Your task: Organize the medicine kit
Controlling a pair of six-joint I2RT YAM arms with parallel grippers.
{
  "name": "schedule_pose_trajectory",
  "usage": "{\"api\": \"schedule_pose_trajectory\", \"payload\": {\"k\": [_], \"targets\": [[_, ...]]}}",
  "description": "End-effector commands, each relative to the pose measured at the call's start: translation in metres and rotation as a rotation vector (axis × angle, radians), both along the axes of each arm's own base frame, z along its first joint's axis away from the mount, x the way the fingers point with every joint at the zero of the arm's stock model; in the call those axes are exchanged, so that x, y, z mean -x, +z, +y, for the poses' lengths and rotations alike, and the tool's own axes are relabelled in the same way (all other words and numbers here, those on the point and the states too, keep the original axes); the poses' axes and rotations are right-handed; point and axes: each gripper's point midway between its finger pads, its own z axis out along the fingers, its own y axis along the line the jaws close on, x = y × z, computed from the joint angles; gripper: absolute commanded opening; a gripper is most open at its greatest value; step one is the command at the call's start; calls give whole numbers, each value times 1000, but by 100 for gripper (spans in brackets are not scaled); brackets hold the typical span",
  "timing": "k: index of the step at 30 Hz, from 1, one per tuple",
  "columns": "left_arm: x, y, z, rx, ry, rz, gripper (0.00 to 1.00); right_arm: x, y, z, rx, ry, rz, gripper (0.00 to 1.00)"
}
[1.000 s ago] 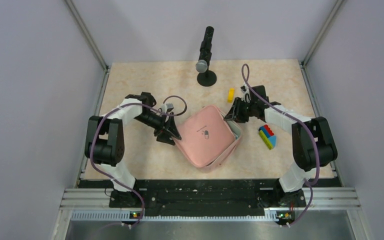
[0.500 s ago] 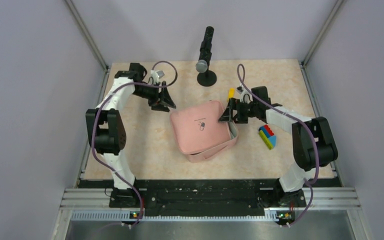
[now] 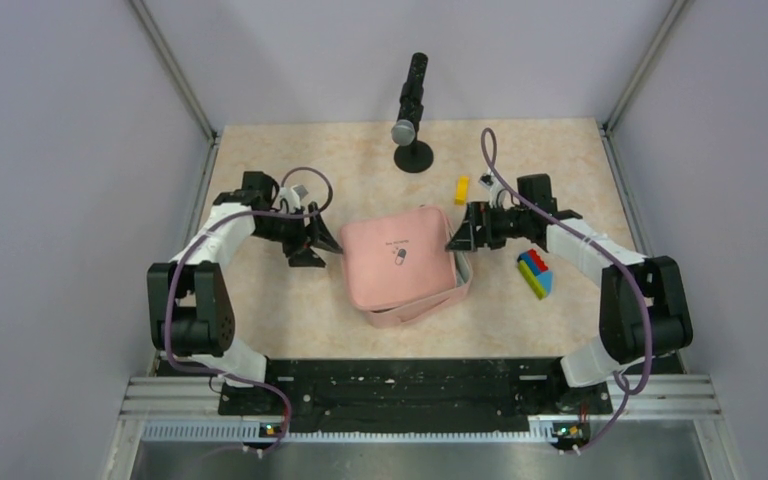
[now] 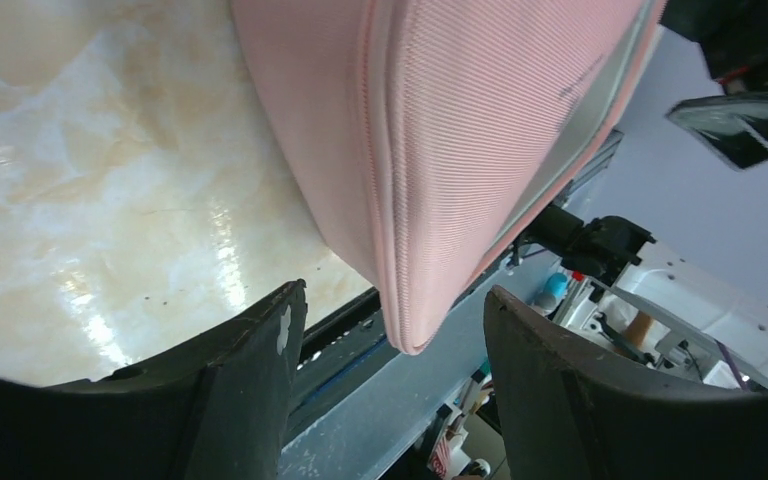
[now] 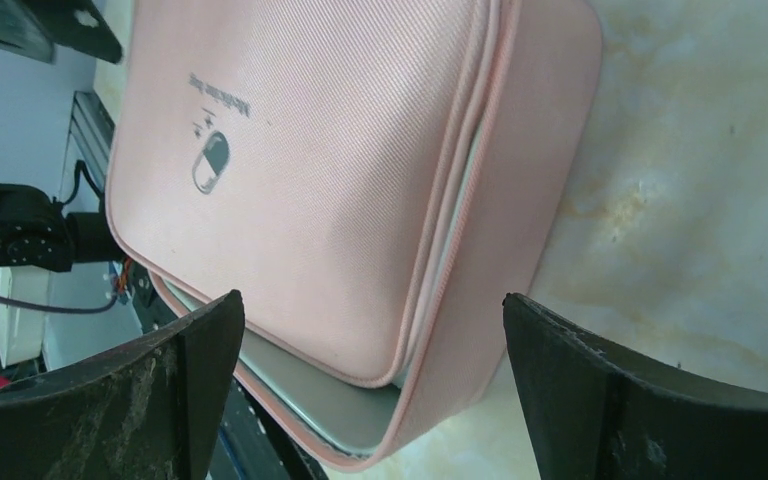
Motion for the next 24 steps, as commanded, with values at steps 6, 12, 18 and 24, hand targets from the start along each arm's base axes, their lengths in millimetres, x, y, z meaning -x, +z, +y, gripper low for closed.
{"api": "schedule_pose_trajectory", "payload": {"k": [6, 12, 18, 24], "targets": [[13, 2, -28, 132, -47, -24, 70, 11, -20, -7, 23, -16, 34, 99], [17, 10, -46, 175, -121, -61, 71, 11, -22, -4, -4, -21, 48, 98], [10, 35, -60, 295, -193, -55, 63, 21, -19, 0, -39, 24, 65, 99], [14, 62, -68, 420, -212, -35, 50, 23, -17, -1, -34, 26, 55, 98]]}}
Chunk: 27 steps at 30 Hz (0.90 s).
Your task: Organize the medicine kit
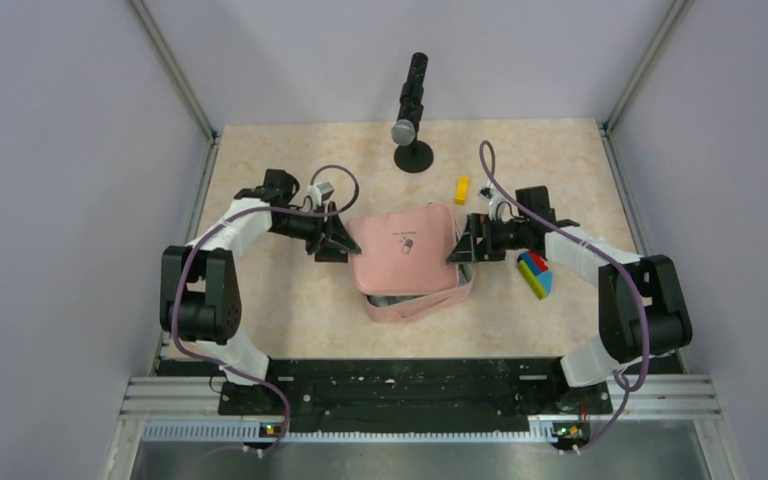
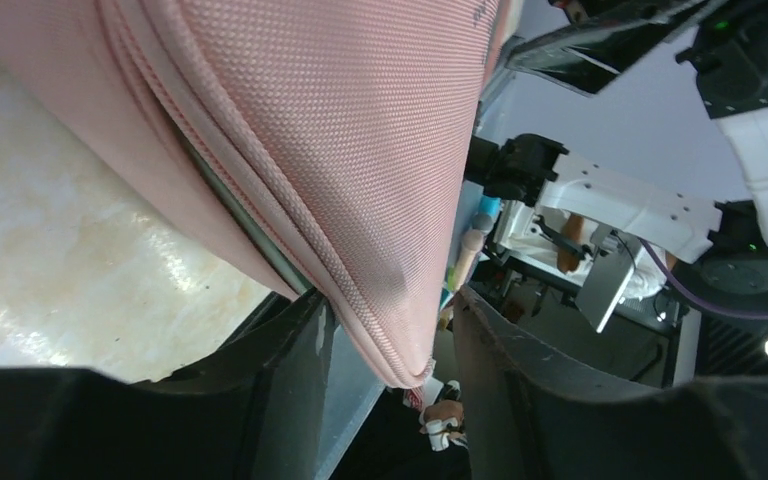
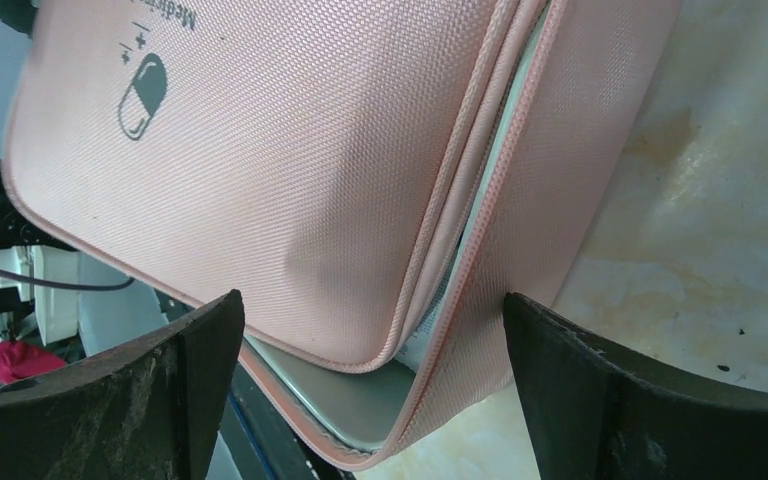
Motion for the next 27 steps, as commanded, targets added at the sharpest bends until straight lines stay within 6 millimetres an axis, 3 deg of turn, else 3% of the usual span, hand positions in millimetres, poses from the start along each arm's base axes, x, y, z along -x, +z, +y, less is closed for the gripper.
{"api": "schedule_pose_trajectory", "payload": {"k": [1, 6, 9, 13, 20, 24, 27], "targets": [[2, 42, -14, 183, -48, -36, 45, -2, 9, 1, -24, 18, -47, 99], [4, 46, -15, 213, -42, -37, 40, -2, 18, 2, -45, 30, -69, 99], [2, 57, -18, 285, -43, -17, 33, -4, 34, 3, -116, 33, -67, 99], [-2, 64, -16, 316, -35, -15, 34, -4, 55, 5, -212, 66, -39, 99], [4, 26, -12, 129, -34, -76, 40, -8, 65, 2, -245, 45, -27, 99], [11, 8, -21, -17, -135, -189, 40, -9, 57, -4, -214, 5, -20, 99], [9, -11, -15, -212, -203, -276, 44, -7, 43, -10, -159, -34, -25, 96]]}}
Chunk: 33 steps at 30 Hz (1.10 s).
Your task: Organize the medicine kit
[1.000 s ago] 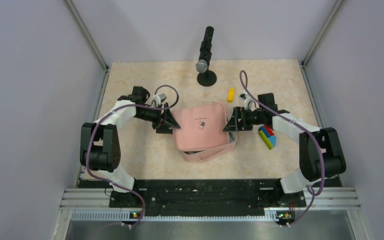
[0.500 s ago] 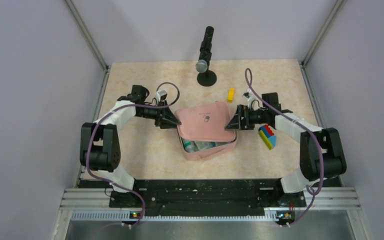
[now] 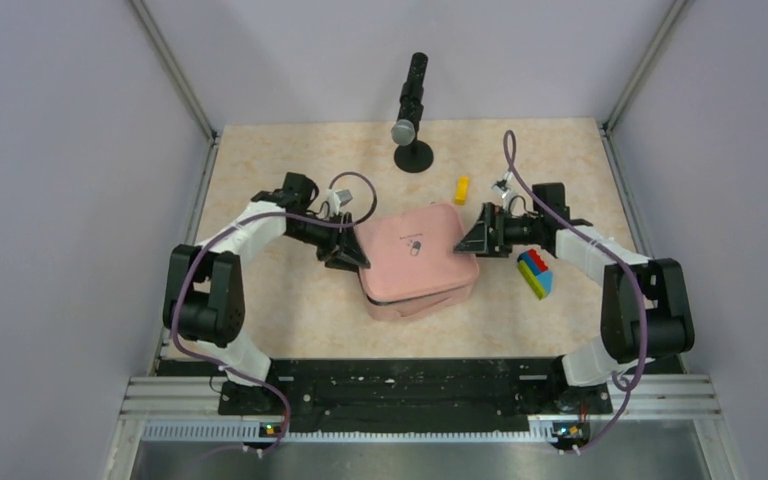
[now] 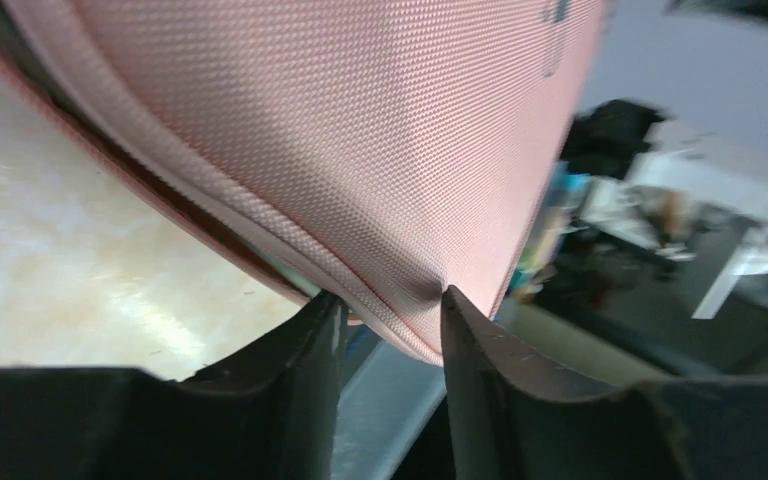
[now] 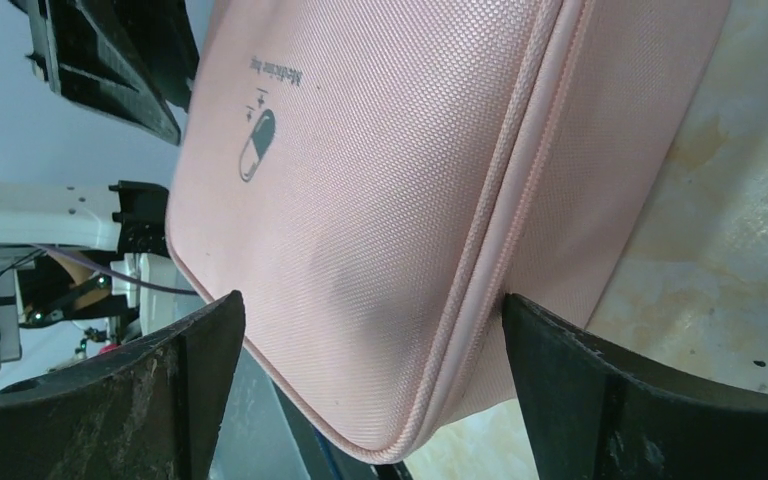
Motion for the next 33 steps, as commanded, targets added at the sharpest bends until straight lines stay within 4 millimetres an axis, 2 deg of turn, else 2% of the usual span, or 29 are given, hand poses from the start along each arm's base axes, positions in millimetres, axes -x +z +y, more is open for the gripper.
{"api": "schedule_pose_trajectory", "payload": {"k": [1, 7, 10, 14, 17, 19, 20, 22, 24, 27, 29, 33], "targets": [[-5, -7, 9, -241, -121, -247, 46, -4, 11, -5, 24, -25, -94, 95], [-12, -14, 44, -472, -188, -356, 58, 2, -12, -18, 138, -66, -119, 72], [-14, -17, 57, -547, -185, -374, 60, 10, -16, -14, 157, -19, -141, 63], [-3, -8, 51, -443, -152, -332, 63, 21, -15, 1, 176, 93, -189, 56], [0, -3, 50, -379, -85, -338, 64, 38, -5, 17, 161, 224, -249, 57], [7, -5, 43, -326, -76, -285, 65, 53, 0, 26, 127, 308, -265, 66], [10, -5, 38, -294, -81, -265, 65, 55, 1, 26, 130, 313, -258, 70], [7, -5, 30, -241, -79, -259, 65, 48, 4, 23, 146, 314, -269, 77], [-3, -9, 29, -248, -70, -302, 64, 37, 10, 15, 151, 345, -297, 79], [-24, -21, 37, -321, -55, -360, 63, -1, 24, -4, 178, 329, -369, 81], [-38, -26, 40, -360, -44, -400, 62, -31, 34, -8, 198, 342, -447, 82], [-57, -13, 54, -428, -16, -531, 66, -72, 36, 2, 166, 336, -497, 82]]}}
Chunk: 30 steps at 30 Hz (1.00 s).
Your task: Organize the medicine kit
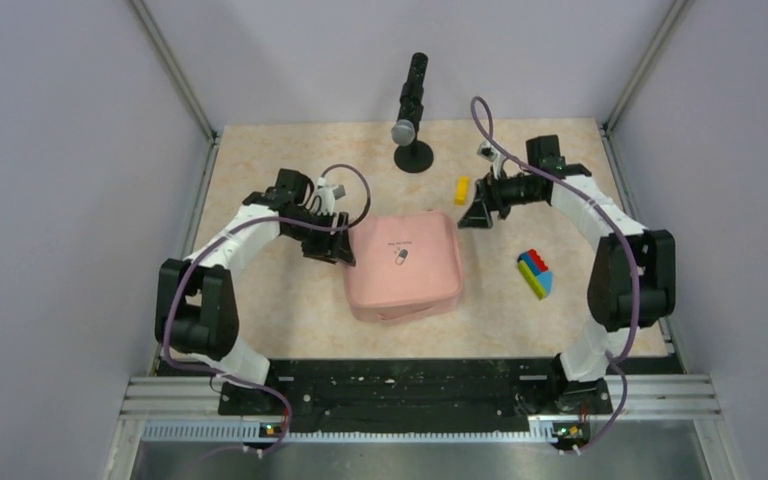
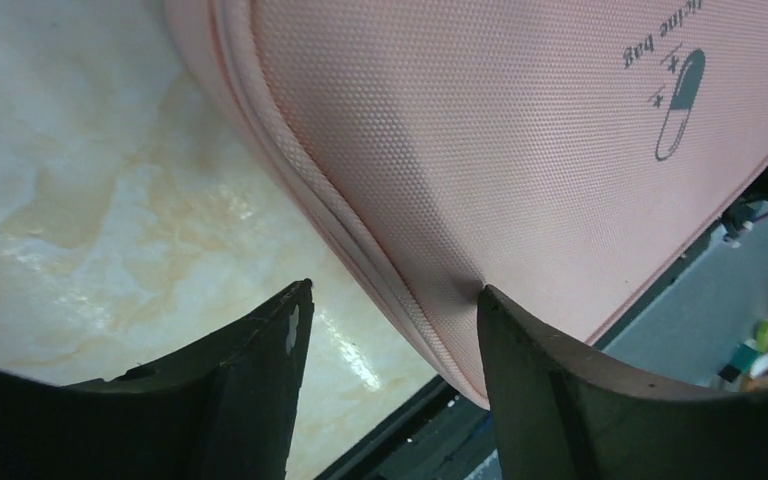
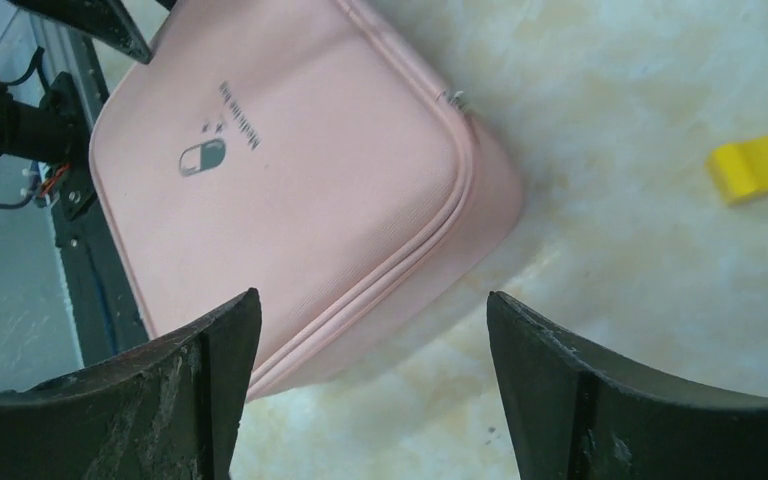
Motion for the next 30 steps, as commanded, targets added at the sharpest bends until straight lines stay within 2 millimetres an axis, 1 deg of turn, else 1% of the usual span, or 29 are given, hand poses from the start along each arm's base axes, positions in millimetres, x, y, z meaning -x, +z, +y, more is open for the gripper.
{"api": "schedule_pose_trajectory", "payload": {"k": [1, 2, 4, 6, 7, 9, 11, 13, 15, 18, 20, 23, 26, 27, 30], "targets": [[-34, 29, 12, -52, -6, -265, 72, -33, 4, 11, -49, 54, -85, 82], [-32, 40, 13, -47, -30, -346, 84, -42, 3, 15, -64, 49, -88, 83], [-19, 61, 12, -17, -115, -517, 88, -54, -1, 21, -88, 49, -74, 83], [2, 73, 8, 16, -232, -689, 95, -64, -8, 28, -100, 58, -57, 84], [13, 70, 6, 25, -300, -747, 97, -67, -11, 31, -104, 63, -52, 83], [37, 55, 2, 23, -458, -824, 98, -72, -11, 40, -132, 63, -37, 84], [55, 32, 0, -13, -588, -846, 98, -75, -6, 48, -176, 66, -28, 84], [65, 10, -1, -70, -704, -862, 99, -76, -2, 55, -214, 62, -4, 84], [67, -3, -5, -102, -759, -882, 98, -74, -1, 61, -235, 73, 11, 84], [52, -6, -14, -156, -755, -959, 99, -69, -9, 71, -233, 89, 38, 84], [39, 1, -22, -177, -724, -1024, 98, -62, -15, 76, -224, 98, 54, 83], [18, 12, -28, -225, -674, -1090, 97, -51, -30, 77, -205, 69, 116, 81], [-4, 18, -22, -316, -629, -1119, 93, -37, -37, 72, -192, 40, 159, 79], [-12, 20, -18, -358, -608, -1128, 92, -31, -36, 70, -189, 34, 164, 78], [-38, 23, 3, -512, -527, -1132, 92, -13, -34, 60, -177, 14, 173, 77]]}}
